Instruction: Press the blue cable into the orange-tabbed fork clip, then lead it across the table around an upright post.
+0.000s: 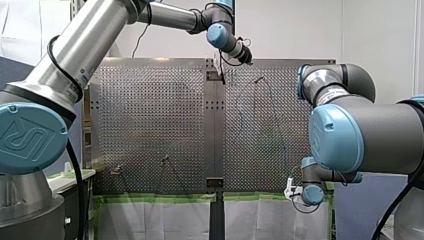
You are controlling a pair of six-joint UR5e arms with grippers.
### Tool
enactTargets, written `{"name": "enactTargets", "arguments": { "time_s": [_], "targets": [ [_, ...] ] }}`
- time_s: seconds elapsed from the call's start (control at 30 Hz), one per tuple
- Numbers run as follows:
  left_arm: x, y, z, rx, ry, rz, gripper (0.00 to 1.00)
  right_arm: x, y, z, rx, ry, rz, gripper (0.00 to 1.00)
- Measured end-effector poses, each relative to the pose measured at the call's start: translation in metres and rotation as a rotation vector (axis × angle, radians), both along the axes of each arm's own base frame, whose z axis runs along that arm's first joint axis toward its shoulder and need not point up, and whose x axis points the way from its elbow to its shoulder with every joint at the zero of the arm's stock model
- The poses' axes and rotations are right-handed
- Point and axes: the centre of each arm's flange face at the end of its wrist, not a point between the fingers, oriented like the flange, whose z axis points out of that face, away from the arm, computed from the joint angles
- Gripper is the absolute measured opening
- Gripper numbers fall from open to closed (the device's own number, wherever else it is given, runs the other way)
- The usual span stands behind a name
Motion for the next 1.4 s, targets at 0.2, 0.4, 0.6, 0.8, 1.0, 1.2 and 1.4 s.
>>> {"name": "enactTargets", "arguments": {
  "time_s": [0.2, 0.4, 0.6, 0.8, 1.0, 1.2, 1.4],
  "targets": [
    [-0.001, -0.006, -0.009, 0.008, 0.02, -0.05, 1.0, 0.0, 0.0, 0.0, 0.002, 0.001, 0.001, 0.0],
    [0.0, -0.017, -0.042, 0.074, 0.075, -0.087, 1.0, 0.0, 0.0, 0.0, 0.002, 0.0, 0.001, 0.0],
    [0.006, -0.018, -0.063, 0.146, 0.085, -0.056, 1.0, 0.0, 0.0, 0.0, 0.002, 0.0, 0.001, 0.0],
    [0.007, -0.016, -0.064, 0.174, 0.064, -0.019, 1.0, 0.0, 0.0, 0.0, 0.002, 0.0, 0.001, 0.0],
    [0.007, -0.018, -0.064, 0.174, 0.055, -0.01, 1.0, 0.001, 0.0, 0.0, 0.002, 0.0, 0.004, 0.0],
    [0.007, -0.017, -0.064, 0.178, 0.053, 0.003, 1.0, 0.001, 0.0, 0.0, 0.002, -0.001, 0.004, 0.0],
    [0.006, -0.013, -0.065, 0.196, 0.066, 0.031, 1.0, 0.001, 0.001, 0.0, 0.002, -0.001, 0.005, 0.0]
  ]
}}
